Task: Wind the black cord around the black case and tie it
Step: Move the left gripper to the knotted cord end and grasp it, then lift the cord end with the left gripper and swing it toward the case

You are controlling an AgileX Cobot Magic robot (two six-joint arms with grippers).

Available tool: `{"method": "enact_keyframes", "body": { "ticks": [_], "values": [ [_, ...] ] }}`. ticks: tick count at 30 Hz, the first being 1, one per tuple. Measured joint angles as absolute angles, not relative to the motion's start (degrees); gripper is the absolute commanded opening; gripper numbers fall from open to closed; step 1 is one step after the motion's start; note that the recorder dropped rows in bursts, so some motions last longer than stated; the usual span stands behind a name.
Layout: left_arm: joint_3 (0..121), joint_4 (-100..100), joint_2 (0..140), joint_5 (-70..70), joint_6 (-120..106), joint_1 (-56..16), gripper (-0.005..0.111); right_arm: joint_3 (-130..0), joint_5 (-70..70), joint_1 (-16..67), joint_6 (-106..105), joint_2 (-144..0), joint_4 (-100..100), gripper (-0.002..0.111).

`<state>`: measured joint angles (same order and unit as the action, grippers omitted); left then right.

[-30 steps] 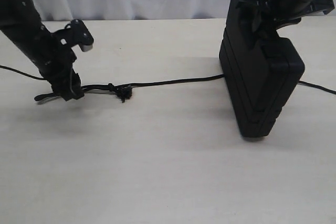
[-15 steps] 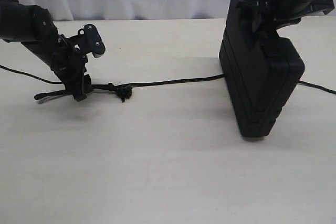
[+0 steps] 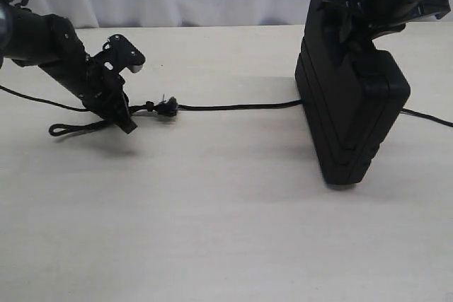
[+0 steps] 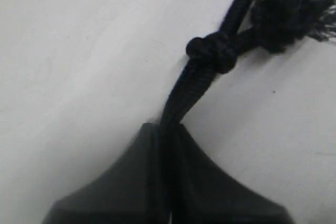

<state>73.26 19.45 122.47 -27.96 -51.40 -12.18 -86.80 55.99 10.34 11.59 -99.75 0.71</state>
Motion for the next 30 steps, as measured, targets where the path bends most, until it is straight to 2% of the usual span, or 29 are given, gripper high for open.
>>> {"method": "enact_keyframes", "body": {
  "ticks": [2, 4, 8, 13, 18, 25, 30],
  "values": [
    [73.5, 25.4, 122.5, -33.6, -44.9, -12.1, 0.004, -86.8, 56.0, 10.3, 11.6, -99.8, 0.7, 0.004],
    [73.6, 33.5, 122.5, -43.3, -43.3, -12.1, 0.022, -86.8, 56.0, 10.3, 11.6, -99.8, 0.7, 0.004],
    [72.8, 45.3, 124.0, -57.1, -42.7, -14.7, 0.063, -86.8, 55.9, 10.3, 11.6, -99.8, 0.7, 0.004],
    [72.8, 55.7, 124.0, -58.3, -43.4, -19.6, 0.064, -86.8, 55.9, 10.3, 11.6, -99.8, 0.7, 0.004],
    [73.5, 60.8, 124.0, -58.4, -47.0, -20.8, 0.064, -86.8, 55.9, 10.3, 11.6, -99.8, 0.7, 0.004],
    [79.5, 47.5, 120.6, -58.7, -51.2, -20.8, 0.064, -86.8, 55.9, 10.3, 11.6, -99.8, 0.7, 0.004],
    [80.1, 36.8, 118.1, -62.1, -69.6, -22.8, 0.064, -86.8, 55.9, 10.3, 11.6, -99.8, 0.7, 0.004]
  ]
}}
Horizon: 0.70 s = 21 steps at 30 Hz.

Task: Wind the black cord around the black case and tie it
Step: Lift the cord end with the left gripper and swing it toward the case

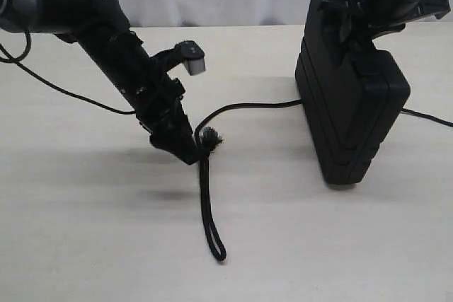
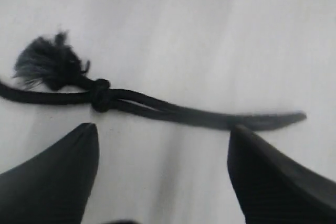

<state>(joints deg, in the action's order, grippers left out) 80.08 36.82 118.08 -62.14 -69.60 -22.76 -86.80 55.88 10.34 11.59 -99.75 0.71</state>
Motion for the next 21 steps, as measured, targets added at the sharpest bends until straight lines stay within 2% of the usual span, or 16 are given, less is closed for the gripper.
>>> {"method": "enact_keyframes", "body": {
  "ticks": [3, 7, 13, 21],
  "values": [
    [80.1, 34.9, 118.1, -61.7, -84.1, -25.2, 0.062, -86.8, 55.9, 10.3, 11.6, -99.8, 0.7, 0.004],
    [80.1, 29.1, 118.1, -53.0, -97.0, -29.7, 0.059, -86.8, 55.9, 10.3, 11.6, -99.8, 0.7, 0.004],
    [80.1, 14.6, 119.5, -47.4, -100.2, -34.0, 0.059, -86.8, 55.9, 10.3, 11.6, -99.8, 0.7, 0.004],
    [80.1, 12.7, 122.1, -42.3, -101.6, -34.5, 0.059, -86.8, 55.9, 10.3, 11.6, -99.8, 0.7, 0.004]
  ]
}}
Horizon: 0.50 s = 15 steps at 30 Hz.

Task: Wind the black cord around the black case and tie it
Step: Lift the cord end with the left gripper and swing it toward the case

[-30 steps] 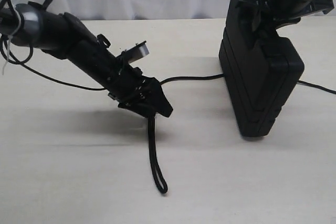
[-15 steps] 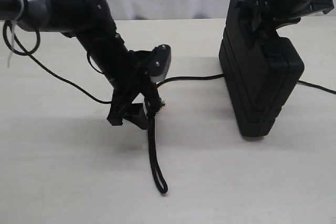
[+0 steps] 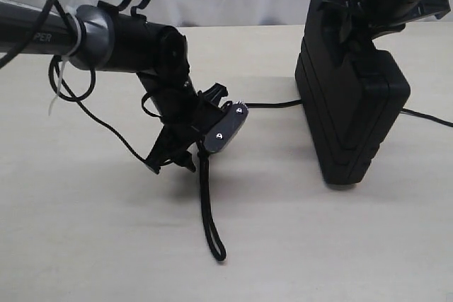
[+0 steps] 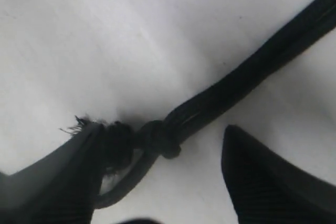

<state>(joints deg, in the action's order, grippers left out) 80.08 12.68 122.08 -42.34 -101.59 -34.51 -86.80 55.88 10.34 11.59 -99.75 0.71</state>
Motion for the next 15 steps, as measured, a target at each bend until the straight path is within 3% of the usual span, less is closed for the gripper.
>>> {"method": "enact_keyframes", "body": {
  "ticks": [5, 13, 15],
  "values": [
    [80.2, 12.5, 123.7, -40.9, -102.1, -34.6, 0.057, -86.8, 55.9, 10.3, 11.6, -99.8, 0.7, 0.004],
    [80.2, 12.5, 124.5, -39.5, -99.3, -34.6, 0.001, -86.8, 55.9, 10.3, 11.6, -99.8, 0.7, 0.004],
    [80.2, 12.7, 124.4, -39.2, -98.5, -34.6, 0.0, -86.8, 55.9, 10.3, 11.6, -99.8, 0.7, 0.004]
  ]
}}
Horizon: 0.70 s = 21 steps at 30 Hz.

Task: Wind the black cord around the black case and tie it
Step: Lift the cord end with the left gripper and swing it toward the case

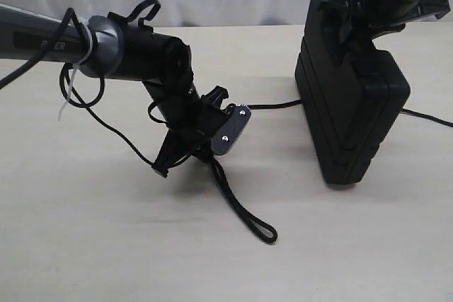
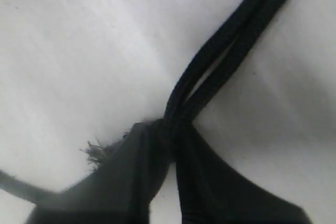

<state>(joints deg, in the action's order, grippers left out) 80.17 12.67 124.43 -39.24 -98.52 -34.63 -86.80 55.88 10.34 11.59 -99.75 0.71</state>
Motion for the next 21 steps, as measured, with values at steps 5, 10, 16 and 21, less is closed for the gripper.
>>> {"method": "enact_keyframes", "body": {
  "ticks": [5, 10, 16, 21],
  "values": [
    [80.2, 13.5, 124.5, -38.9, -92.8, -34.6, 0.0, -86.8, 55.9, 10.3, 11.6, -99.8, 0.7, 0.004],
    [80.2, 17.1, 124.3, -37.0, -77.6, -34.6, 0.0, -86.8, 55.9, 10.3, 11.6, -99.8, 0.7, 0.004],
    [80.2, 23.8, 122.0, -35.5, -71.3, -32.7, 0.0, -86.8, 55.9, 10.3, 11.6, -99.8, 0.7, 0.004],
    [80.2, 31.1, 120.0, -35.5, -70.7, -29.1, 0.0, -86.8, 55.9, 10.3, 11.6, -99.8, 0.7, 0.004]
  ]
}}
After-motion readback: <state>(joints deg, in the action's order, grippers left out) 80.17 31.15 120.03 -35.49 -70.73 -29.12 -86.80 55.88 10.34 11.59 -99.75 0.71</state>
